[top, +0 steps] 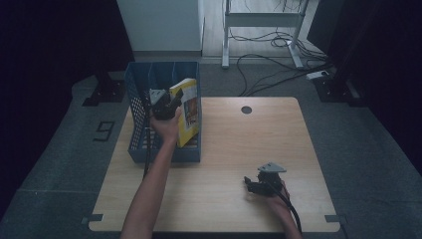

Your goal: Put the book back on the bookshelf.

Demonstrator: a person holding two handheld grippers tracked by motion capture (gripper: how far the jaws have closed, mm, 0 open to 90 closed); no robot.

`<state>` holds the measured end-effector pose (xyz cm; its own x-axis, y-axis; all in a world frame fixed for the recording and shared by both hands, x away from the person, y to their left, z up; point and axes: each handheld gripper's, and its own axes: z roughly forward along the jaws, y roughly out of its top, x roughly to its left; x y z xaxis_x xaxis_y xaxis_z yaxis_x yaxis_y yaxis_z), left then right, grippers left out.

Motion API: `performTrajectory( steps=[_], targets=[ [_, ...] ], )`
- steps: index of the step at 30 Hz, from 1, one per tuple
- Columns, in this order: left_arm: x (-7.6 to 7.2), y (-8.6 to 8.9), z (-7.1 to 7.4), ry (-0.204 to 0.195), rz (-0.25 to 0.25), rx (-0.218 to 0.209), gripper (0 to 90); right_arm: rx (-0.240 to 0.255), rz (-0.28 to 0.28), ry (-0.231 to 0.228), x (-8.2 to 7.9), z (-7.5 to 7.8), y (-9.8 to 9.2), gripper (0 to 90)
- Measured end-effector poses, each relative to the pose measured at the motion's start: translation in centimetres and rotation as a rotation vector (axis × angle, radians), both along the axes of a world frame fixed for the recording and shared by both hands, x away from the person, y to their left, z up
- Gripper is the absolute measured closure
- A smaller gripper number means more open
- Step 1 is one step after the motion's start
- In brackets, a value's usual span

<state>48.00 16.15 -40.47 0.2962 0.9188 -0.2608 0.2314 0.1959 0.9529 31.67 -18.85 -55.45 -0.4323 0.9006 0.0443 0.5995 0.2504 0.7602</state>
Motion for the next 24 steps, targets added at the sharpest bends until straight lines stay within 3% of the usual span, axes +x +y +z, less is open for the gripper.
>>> performTrajectory(
  steps=[5, 11, 17, 24],
  targets=[
    [0.1, -0.1, -0.5, 0.015, -0.003, 0.007, 74.4, 0.000, 0.000, 0.000, 0.0, 0.0, 0.0, 24.3],
    [-0.3, 0.0, -0.7, 0.005, -0.008, 0.007, 74.4, 0.000, 0.000, 0.000, 0.0, 0.0, 0.0, 24.3],
    [-1.5, 0.2, -1.1, -0.007, -0.025, -0.001, 73.6, -0.005, 0.001, 0.001, 0.0, 0.0, 0.1, 24.1],
    [-3.1, 0.5, -1.1, 0.006, -0.048, 0.015, 73.2, -0.011, 0.000, 0.001, 0.0, 0.0, 0.1, 24.1]
  ],
)
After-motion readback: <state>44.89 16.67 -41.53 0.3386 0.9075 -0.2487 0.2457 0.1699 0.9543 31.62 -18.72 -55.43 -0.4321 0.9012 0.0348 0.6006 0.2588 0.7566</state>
